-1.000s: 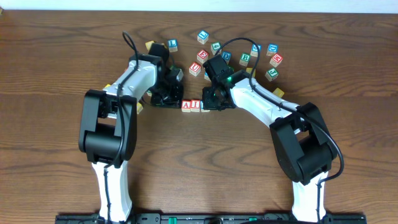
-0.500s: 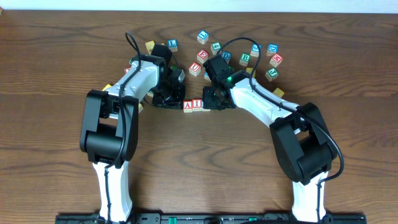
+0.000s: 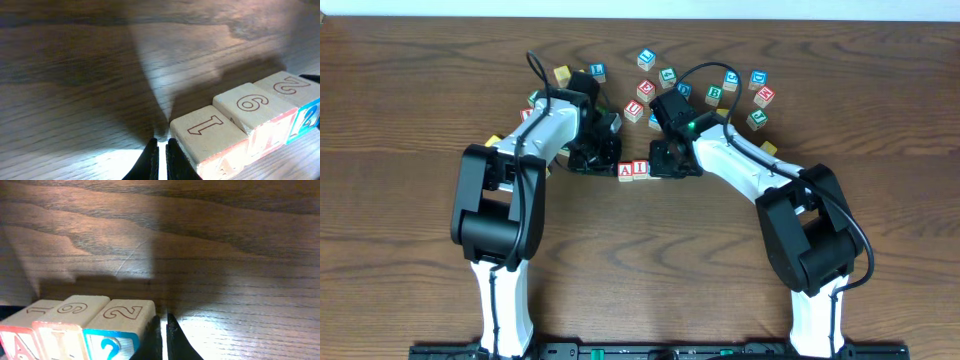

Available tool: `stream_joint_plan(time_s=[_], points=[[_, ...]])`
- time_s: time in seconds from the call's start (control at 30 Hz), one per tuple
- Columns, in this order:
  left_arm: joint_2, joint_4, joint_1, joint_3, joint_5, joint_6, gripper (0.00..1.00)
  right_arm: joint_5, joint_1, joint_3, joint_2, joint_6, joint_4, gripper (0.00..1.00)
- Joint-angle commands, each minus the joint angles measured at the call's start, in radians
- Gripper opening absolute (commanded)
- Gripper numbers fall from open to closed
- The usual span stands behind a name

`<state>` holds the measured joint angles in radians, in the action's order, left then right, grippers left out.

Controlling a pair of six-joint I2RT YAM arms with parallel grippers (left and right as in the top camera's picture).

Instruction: Spell out AI2

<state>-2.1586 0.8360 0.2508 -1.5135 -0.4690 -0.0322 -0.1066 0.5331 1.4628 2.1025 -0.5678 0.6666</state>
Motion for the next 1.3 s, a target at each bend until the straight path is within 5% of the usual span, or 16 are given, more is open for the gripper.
stream_joint_plan(time_s=[0.0,0.6,0.87,1.27], points=[[-0.009,0.0,0.01,-0.007,-0.009,0.021,0.08,-0.005,-0.006,-0.006,-0.021,-0.018,0.007,0.01],[-0.006,0.0,0.006,-0.014,-0.009,0.025,0.08,-0.005,-0.039,-0.006,-0.026,-0.039,0.033,0.01],[0.048,0.0,-0.034,-0.051,0.111,0.024,0.08,-0.003,-0.072,-0.006,-0.095,0.007,0.029,0.01],[0.286,-0.004,-0.146,-0.121,0.233,-0.011,0.07,-0.008,-0.043,-0.005,-0.108,0.061,-0.187,0.01]])
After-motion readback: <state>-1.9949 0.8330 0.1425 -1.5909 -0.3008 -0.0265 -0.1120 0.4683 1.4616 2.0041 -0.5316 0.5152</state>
